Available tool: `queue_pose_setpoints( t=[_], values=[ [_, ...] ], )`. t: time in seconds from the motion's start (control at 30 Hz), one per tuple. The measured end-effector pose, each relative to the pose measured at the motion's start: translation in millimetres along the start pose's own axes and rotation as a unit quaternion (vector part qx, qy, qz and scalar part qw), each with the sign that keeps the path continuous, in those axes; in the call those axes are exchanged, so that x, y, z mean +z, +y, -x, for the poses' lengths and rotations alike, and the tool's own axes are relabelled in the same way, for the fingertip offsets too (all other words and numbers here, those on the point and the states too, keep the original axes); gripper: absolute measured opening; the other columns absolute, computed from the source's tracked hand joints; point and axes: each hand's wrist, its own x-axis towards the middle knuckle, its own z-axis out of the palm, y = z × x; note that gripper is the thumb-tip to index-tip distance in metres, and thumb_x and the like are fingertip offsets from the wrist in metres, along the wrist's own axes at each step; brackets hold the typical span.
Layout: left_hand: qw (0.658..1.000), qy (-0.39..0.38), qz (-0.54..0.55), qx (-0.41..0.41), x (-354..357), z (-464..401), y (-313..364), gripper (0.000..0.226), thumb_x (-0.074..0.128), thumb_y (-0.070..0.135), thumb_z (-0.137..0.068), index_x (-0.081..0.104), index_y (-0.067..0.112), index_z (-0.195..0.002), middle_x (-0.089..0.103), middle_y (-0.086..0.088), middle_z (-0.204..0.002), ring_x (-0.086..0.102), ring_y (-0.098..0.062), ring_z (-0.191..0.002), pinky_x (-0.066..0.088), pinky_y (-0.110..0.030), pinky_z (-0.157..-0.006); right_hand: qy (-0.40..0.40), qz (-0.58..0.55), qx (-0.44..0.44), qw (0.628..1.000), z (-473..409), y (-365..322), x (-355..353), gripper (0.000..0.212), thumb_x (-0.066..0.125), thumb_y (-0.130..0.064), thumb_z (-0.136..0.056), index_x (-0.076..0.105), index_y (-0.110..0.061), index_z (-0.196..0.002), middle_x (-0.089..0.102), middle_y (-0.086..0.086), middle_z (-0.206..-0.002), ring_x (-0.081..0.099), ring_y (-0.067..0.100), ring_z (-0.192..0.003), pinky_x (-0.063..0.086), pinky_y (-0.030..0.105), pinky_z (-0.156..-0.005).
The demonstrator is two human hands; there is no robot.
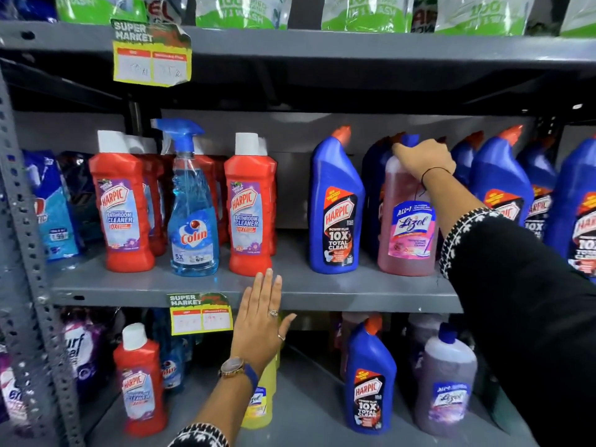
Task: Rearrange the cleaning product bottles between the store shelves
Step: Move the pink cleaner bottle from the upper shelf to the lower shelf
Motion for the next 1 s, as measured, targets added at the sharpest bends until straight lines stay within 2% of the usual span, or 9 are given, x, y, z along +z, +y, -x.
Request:
queue_pose_setpoints(
  t=[0.2,0.3,0.37,0.47,0.57,0.67,0.8,0.9,1.0],
  values=[
    [1.000,0.015,0.005,0.001,3.5,0.4,-1.1,0.066,0.010,0.050,-0.100,-0.004,0.009,-0.151,-0.008,-0.009,-0.158,-0.002,-0.024,-0.145,-0.003,-0.034,-0.118,0.002,-0.022,-0.041,0.999,22.5,-7.8,-14.7,0.062,0.050,-0.051,-0.081,0.059,0.001,-0.113,0.058,0.023,-0.123,0.054,0.040,-0.111,0.043,0.039,-0.088],
    [1.000,0.017,0.002,-0.003,4.6,0.5,-0.5,0.066,0.009,0.049,-0.101,-0.005,0.008,-0.151,-0.008,-0.010,-0.158,-0.002,-0.024,-0.145,-0.001,-0.034,-0.118,0.009,-0.052,-0.074,0.996,41.3,-13.6,-24.0,0.054,0.051,-0.050,-0.078,0.064,-0.002,-0.097,0.062,0.020,-0.106,0.057,0.038,-0.101,0.043,0.037,-0.083],
    [1.000,0.020,-0.004,-0.002,5.2,1.1,-0.5,0.066,0.010,0.048,-0.100,-0.006,0.008,-0.151,-0.009,-0.011,-0.157,-0.003,-0.024,-0.145,-0.001,-0.035,-0.118,0.007,-0.084,-0.089,0.992,57.8,-18.6,-31.6,0.046,0.052,-0.051,-0.075,0.064,-0.007,-0.082,0.061,0.014,-0.092,0.057,0.034,-0.090,0.043,0.036,-0.076],
    [1.000,0.027,-0.013,0.004,5.7,2.0,-0.5,0.066,0.011,0.047,-0.100,-0.005,0.007,-0.151,-0.010,-0.011,-0.157,-0.004,-0.025,-0.145,0.000,-0.036,-0.118,0.001,-0.127,-0.110,0.986,84.1,-24.6,-44.9,0.039,0.054,-0.050,-0.073,0.047,-0.017,-0.053,0.052,0.006,-0.066,0.047,0.027,-0.067,0.036,0.034,-0.064],
    [0.999,0.031,-0.009,0.007,6.2,2.6,-0.8,0.066,0.011,0.047,-0.100,-0.005,0.008,-0.151,-0.010,-0.010,-0.157,-0.005,-0.024,-0.145,-0.002,-0.035,-0.118,-0.010,-0.151,-0.139,0.979,114.8,-28.0,-55.9,0.044,0.057,-0.043,-0.078,0.037,-0.017,-0.049,0.041,-0.001,-0.053,0.036,0.017,-0.052,0.032,0.031,-0.052],
    [0.999,0.035,-0.001,0.003,7.5,1.9,-0.7,0.068,0.014,0.048,-0.099,-0.006,0.009,-0.151,-0.011,-0.008,-0.157,-0.006,-0.023,-0.145,-0.003,-0.034,-0.118,-0.040,-0.180,-0.144,0.972,144.4,-19.8,-53.7,0.040,0.060,-0.037,-0.080,0.040,-0.017,-0.052,0.039,-0.002,-0.052,0.032,0.013,-0.050,0.025,0.021,-0.041],
    [0.999,0.047,-0.003,0.004,9.0,1.9,-0.6,0.067,0.012,0.048,-0.100,-0.007,0.009,-0.150,-0.012,-0.007,-0.157,-0.006,-0.022,-0.145,-0.003,-0.034,-0.118,-0.094,-0.192,-0.121,0.969,184.3,10.7,-21.3,0.036,0.062,-0.038,-0.077,0.048,-0.013,-0.056,0.040,0.003,-0.055,0.032,0.015,-0.050,0.028,0.027,-0.046],
    [0.998,0.058,-0.002,0.006,9.4,1.6,-0.1,0.077,0.030,0.045,-0.093,-0.008,0.010,-0.150,-0.007,-0.009,-0.158,-0.007,-0.021,-0.145,0.000,-0.034,-0.117,-0.113,-0.188,-0.091,0.971,219.5,40.7,16.0,0.042,0.065,-0.030,-0.078,0.040,-0.012,-0.049,0.041,0.001,-0.050,0.034,0.015,-0.049,0.030,0.027,-0.046],
    [0.998,0.065,-0.009,0.014,10.6,2.4,0.1,0.079,0.032,0.043,-0.092,-0.009,0.009,-0.150,-0.008,-0.010,-0.157,-0.007,-0.022,-0.145,0.000,-0.035,-0.117,-0.115,-0.159,-0.052,0.979,252.0,68.4,57.1,0.045,0.065,-0.034,-0.076,0.035,-0.015,-0.047,0.037,0.000,-0.047,0.037,0.026,-0.055,0.031,0.033,-0.055]
  ],
)
